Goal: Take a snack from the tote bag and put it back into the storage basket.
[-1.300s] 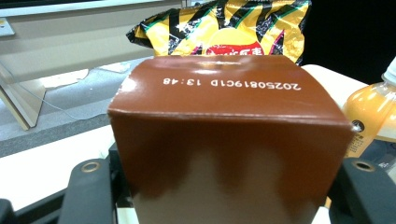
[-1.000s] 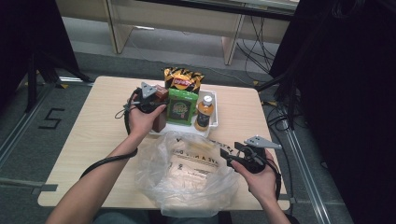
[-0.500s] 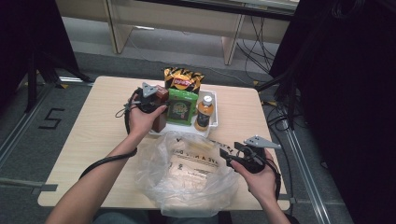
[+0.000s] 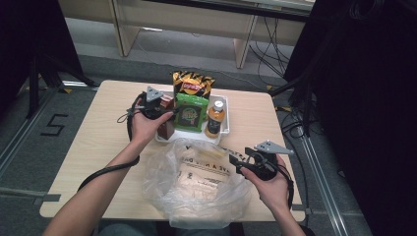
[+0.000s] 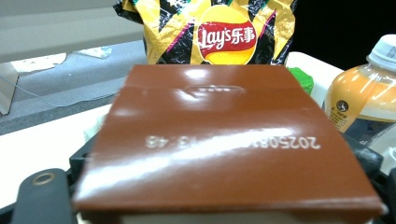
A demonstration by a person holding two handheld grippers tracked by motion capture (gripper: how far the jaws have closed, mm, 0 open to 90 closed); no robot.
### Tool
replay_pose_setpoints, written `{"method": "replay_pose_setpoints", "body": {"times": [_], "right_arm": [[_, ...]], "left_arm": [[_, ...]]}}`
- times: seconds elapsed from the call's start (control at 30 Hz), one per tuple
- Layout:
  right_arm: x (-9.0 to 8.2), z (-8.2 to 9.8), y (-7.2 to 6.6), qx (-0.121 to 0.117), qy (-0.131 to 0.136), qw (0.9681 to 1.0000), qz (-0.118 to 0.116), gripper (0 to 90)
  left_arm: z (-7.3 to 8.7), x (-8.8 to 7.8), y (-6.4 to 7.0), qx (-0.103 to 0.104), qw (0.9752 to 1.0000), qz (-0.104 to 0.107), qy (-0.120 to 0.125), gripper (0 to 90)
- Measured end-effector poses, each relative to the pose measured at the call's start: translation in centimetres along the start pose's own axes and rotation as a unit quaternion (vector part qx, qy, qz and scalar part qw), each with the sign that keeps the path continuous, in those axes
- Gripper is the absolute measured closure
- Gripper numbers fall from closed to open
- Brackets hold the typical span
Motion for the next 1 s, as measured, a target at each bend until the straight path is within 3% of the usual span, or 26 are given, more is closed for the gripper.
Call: {"method": "replay_pose_setpoints", "body": {"times": [0.2, 0.33, 0.37, 0.6, 0.63, 0.77, 0.8, 0.83, 0.93, 0.97, 1.0], "right_arm": [[0.0, -0.1, -0.2, 0.005, -0.001, 1.0000, 0.002, 31.9], [0.0, -0.2, 0.1, -0.004, -0.001, 1.0000, 0.006, 31.9], [0.0, -0.2, -0.3, 0.011, -0.001, 0.9999, 0.002, 31.9], [0.2, -0.5, 0.1, -0.013, 0.010, 0.9998, 0.008, 31.9], [0.2, -0.4, -0.2, 0.001, 0.006, 1.0000, 0.007, 31.9], [0.0, -0.5, -0.4, 0.000, -0.002, 1.0000, 0.003, 32.0], [0.2, -1.1, -0.3, -0.010, 0.012, 0.9999, 0.005, 32.1], [0.0, -1.1, -0.5, -0.003, 0.002, 1.0000, 0.002, 32.2], [0.2, -2.3, -0.4, -0.020, 0.025, 0.9995, 0.006, 34.1], [0.0, -2.4, -0.6, -0.013, 0.010, 0.9999, 0.005, 35.3], [0.1, -3.0, -0.4, -0.029, 0.023, 0.9993, 0.005, 36.4]], "left_arm": [[-0.1, -0.4, 0.0, 0.001, 1.0000, 0.006, 0.001, 14.3], [-0.4, -0.9, 0.0, 0.002, 1.0000, 0.007, 0.003, 14.3], [-0.5, -1.0, 0.1, 0.004, 0.9999, 0.009, 0.005, 14.3], [-0.7, -2.1, 0.5, 0.007, 0.9999, 0.013, 0.003, 14.3], [-0.7, -2.3, 0.5, 0.009, 0.9999, 0.014, 0.002, 14.3], [-0.7, -3.2, 0.8, 0.004, 0.9998, 0.021, -0.003, 14.3], [-0.7, -3.6, 0.8, 0.006, 0.9997, 0.024, -0.003, 14.4], [-0.7, -3.9, 0.8, 0.006, 0.9997, 0.025, -0.003, 14.3], [-0.7, -5.0, 0.7, 0.009, 0.9995, 0.030, -0.005, 14.4], [-0.8, -5.3, 0.6, 0.009, 0.9995, 0.031, -0.003, 14.6], [-0.8, -5.7, 0.4, 0.009, 0.9994, 0.032, -0.002, 14.9]]}}
Point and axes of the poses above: each handheld gripper's, and its own axes: x roughly forward along the jaws, z roughly out of its underside, y roughly to its right, the point moved 9 cm from there along x, roughly forward along the jaws, and after that the axes turned 5 degrees about -x, right-handed, at the moved point
